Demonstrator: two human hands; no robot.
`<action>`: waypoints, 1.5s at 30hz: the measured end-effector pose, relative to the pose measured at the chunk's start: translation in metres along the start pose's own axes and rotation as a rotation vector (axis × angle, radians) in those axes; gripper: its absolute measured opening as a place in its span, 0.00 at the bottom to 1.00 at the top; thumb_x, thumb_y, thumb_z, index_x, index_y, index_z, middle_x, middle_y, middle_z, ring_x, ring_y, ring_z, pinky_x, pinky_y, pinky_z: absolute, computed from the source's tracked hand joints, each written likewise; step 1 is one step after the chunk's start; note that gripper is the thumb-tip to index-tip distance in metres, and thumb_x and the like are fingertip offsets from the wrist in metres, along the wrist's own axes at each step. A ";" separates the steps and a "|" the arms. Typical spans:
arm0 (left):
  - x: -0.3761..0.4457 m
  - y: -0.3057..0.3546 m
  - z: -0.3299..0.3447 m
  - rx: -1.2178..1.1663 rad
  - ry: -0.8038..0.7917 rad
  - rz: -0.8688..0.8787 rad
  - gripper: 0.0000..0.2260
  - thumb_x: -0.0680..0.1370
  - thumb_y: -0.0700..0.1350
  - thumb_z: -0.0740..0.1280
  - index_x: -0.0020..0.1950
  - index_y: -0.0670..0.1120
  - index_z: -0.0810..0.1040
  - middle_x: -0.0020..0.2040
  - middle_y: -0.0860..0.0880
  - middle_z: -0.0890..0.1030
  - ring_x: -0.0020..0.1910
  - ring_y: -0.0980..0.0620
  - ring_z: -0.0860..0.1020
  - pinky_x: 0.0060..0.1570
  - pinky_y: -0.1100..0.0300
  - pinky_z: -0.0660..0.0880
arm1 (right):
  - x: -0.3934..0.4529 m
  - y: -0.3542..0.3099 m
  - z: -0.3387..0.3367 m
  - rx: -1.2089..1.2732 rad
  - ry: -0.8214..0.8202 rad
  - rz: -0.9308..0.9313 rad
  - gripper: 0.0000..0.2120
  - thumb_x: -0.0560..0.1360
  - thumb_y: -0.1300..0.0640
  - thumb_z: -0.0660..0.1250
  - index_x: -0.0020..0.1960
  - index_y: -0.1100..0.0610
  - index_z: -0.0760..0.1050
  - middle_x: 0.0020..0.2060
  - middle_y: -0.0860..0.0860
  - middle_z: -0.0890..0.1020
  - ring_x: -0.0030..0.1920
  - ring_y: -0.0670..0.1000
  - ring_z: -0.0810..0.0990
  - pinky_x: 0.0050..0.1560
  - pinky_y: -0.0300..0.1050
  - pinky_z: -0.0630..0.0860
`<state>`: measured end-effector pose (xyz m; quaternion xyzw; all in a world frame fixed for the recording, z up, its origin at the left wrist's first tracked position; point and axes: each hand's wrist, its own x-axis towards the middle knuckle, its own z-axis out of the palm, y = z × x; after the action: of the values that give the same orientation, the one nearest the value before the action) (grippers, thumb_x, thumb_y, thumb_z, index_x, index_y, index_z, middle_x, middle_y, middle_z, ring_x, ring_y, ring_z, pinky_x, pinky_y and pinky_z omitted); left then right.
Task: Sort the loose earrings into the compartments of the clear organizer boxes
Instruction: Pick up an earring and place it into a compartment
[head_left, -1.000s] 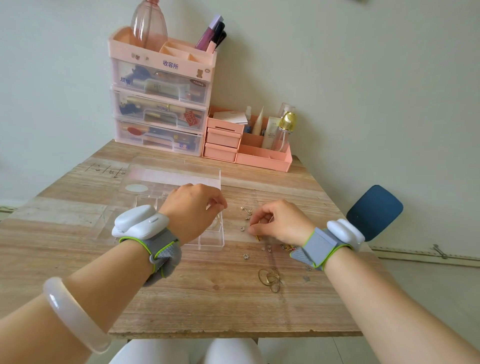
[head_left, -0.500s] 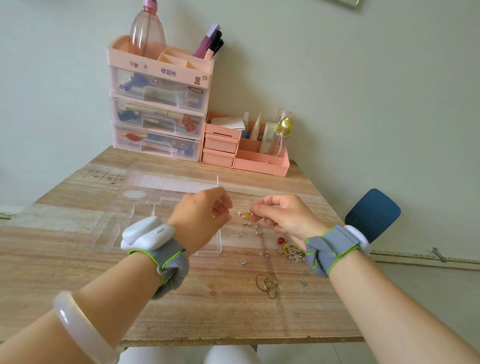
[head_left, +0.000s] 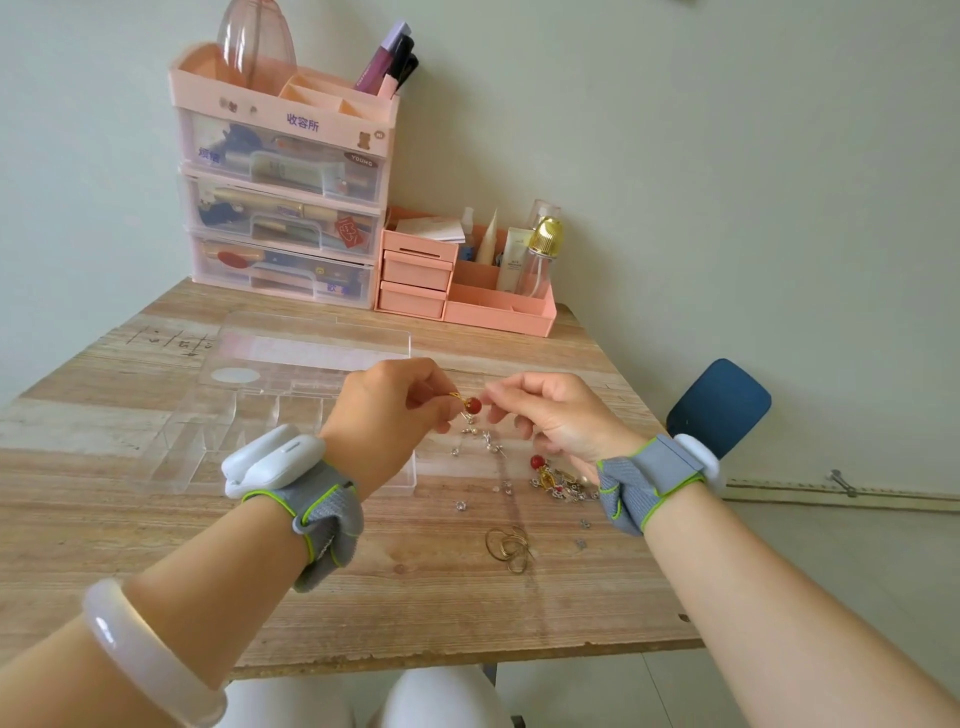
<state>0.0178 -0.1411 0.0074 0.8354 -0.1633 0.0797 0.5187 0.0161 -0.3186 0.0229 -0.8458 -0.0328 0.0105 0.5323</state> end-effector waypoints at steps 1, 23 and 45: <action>0.000 0.001 -0.001 0.004 0.001 -0.008 0.01 0.73 0.43 0.70 0.41 0.47 0.80 0.34 0.51 0.83 0.33 0.58 0.79 0.44 0.59 0.78 | 0.002 0.002 -0.004 -0.070 0.053 -0.038 0.05 0.75 0.56 0.66 0.42 0.56 0.78 0.33 0.48 0.80 0.26 0.43 0.67 0.23 0.32 0.63; -0.003 -0.002 -0.007 0.016 0.020 -0.042 0.02 0.74 0.41 0.68 0.42 0.47 0.79 0.35 0.51 0.83 0.37 0.54 0.80 0.48 0.55 0.78 | 0.005 0.008 -0.017 -0.759 -0.072 0.153 0.08 0.70 0.53 0.72 0.37 0.56 0.79 0.25 0.47 0.75 0.19 0.40 0.70 0.21 0.31 0.64; -0.001 -0.010 -0.007 0.108 -0.024 -0.010 0.02 0.72 0.43 0.70 0.41 0.49 0.81 0.35 0.52 0.82 0.37 0.58 0.78 0.39 0.71 0.72 | 0.013 0.014 -0.009 -0.518 0.147 0.029 0.08 0.69 0.50 0.74 0.39 0.55 0.79 0.31 0.47 0.80 0.30 0.42 0.72 0.28 0.30 0.66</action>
<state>0.0202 -0.1307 0.0021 0.8638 -0.1609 0.0759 0.4713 0.0299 -0.3321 0.0141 -0.9527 0.0165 -0.0518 0.2991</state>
